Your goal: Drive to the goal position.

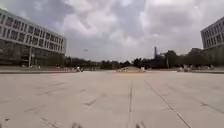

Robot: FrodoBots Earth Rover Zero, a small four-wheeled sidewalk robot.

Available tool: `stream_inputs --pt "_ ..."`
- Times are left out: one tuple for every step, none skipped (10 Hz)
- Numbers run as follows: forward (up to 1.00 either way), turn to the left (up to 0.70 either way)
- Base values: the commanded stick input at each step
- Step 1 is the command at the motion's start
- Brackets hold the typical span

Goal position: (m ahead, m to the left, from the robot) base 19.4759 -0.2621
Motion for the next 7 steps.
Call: stream_inputs --pt "0.65 0.16" --pt "0.65 0.15" --pt "0.65 0.08" --pt "0.65 0.03" --pt "0.65 0.01" --pt "0.65 0.01" --pt "0.65 0.00"
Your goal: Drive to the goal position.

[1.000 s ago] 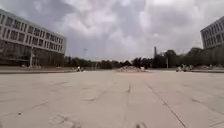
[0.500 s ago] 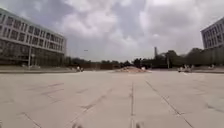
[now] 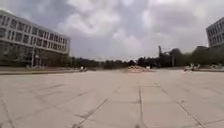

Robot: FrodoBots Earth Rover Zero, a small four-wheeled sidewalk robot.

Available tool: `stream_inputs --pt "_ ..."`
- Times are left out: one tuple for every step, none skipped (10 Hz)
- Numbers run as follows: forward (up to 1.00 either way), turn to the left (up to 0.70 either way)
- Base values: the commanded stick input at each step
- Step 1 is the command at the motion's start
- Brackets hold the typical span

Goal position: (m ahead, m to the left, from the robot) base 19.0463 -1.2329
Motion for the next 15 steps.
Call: stream_inputs --pt "0.65 0.00" --pt "0.65 0.00" --pt "0.67 0.00" --pt "0.68 0.00" --pt "0.68 0.00" --pt "0.64 0.09" --pt "0.63 0.11" --pt "0.63 0.12" --pt "0.63 0.11" --pt "0.63 0.11" --pt "0.63 0.11" --pt "0.63 0.09" --pt "0.63 0.08" --pt "0.63 0.06" --pt "0.63 0.03"
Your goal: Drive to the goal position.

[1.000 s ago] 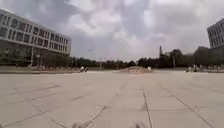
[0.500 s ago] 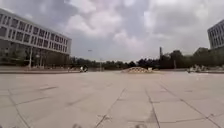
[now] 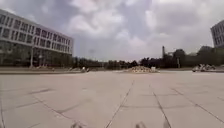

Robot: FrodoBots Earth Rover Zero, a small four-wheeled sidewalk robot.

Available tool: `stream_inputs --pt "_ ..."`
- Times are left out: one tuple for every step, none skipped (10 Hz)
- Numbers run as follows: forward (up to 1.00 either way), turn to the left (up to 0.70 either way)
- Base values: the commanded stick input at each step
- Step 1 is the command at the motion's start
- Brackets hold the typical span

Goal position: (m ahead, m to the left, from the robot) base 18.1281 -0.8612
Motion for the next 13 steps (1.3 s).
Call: stream_inputs --pt "0.63 0.00" --pt "0.63 0.00" --pt "0.63 0.00" --pt "0.63 0.00" --pt "0.63 0.00" --pt "0.63 0.00" --pt "0.63 0.00" --pt "0.63 0.00" --pt "0.63 0.00" --pt "0.63 0.00" --pt "0.63 0.00" --pt "0.63 0.00" --pt "0.63 0.00"
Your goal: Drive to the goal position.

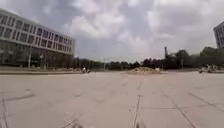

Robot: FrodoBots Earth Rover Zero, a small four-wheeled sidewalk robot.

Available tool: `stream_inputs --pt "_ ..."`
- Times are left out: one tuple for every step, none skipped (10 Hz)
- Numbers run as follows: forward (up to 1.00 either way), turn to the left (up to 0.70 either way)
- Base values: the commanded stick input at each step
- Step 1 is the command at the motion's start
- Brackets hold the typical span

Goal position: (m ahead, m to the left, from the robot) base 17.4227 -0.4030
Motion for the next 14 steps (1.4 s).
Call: stream_inputs --pt "0.63 0.00" --pt "0.63 0.00" --pt "0.63 0.00" --pt "0.63 0.00" --pt "0.63 0.00" --pt "0.63 0.00" --pt "0.63 0.00" --pt "0.63 0.00" --pt "0.63 0.00" --pt "0.63 0.00" --pt "0.63 0.00" --pt "0.63 0.00" --pt "0.63 0.00" --pt "0.63 0.02"
